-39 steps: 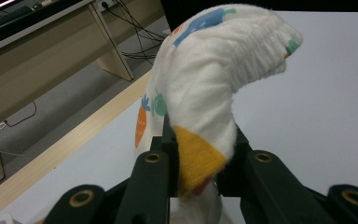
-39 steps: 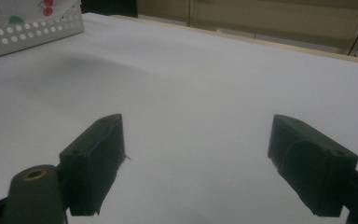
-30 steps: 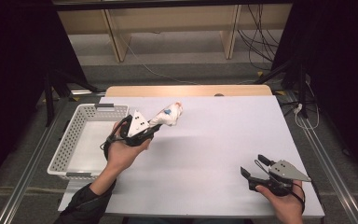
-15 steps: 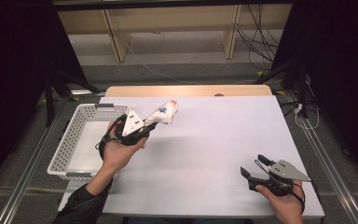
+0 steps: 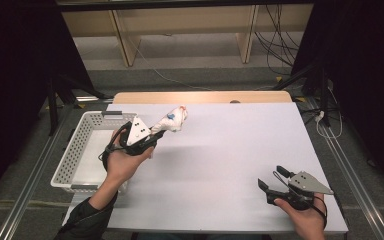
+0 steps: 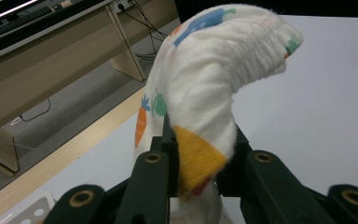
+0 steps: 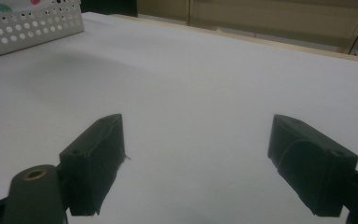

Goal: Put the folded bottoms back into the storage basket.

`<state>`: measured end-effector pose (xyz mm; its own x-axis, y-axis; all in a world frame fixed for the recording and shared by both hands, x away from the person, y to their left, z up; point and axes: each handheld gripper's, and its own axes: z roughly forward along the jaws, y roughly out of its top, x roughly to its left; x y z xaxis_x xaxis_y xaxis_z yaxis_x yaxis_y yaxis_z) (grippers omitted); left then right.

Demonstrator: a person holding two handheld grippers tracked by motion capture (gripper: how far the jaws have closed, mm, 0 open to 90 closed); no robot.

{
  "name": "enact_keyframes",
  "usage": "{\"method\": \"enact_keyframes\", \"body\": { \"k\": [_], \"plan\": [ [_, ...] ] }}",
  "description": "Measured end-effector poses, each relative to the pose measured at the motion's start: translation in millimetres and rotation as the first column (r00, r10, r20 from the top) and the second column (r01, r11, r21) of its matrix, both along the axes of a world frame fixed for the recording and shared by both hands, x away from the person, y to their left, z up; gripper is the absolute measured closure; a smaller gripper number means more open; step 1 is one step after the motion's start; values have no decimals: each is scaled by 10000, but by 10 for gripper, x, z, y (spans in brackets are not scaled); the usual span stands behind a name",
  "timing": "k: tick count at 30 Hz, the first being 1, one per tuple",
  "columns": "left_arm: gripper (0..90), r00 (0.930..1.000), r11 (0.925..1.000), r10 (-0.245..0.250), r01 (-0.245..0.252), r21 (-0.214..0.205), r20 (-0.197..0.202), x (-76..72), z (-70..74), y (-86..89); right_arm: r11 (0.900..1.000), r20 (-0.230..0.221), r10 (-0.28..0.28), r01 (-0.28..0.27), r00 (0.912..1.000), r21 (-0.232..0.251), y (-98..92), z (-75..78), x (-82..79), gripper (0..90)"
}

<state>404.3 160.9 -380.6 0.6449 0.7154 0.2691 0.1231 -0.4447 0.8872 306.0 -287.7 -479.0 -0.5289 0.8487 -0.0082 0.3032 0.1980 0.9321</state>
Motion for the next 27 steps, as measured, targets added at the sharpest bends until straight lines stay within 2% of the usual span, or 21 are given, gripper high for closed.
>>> {"method": "enact_keyframes", "body": {
  "k": [27],
  "plan": [
    [765,9993,9993,349,-347,-166,145,-11,61,165,10000,32,14,-14,10000,13,1,-4,3,193]
  ]
}}
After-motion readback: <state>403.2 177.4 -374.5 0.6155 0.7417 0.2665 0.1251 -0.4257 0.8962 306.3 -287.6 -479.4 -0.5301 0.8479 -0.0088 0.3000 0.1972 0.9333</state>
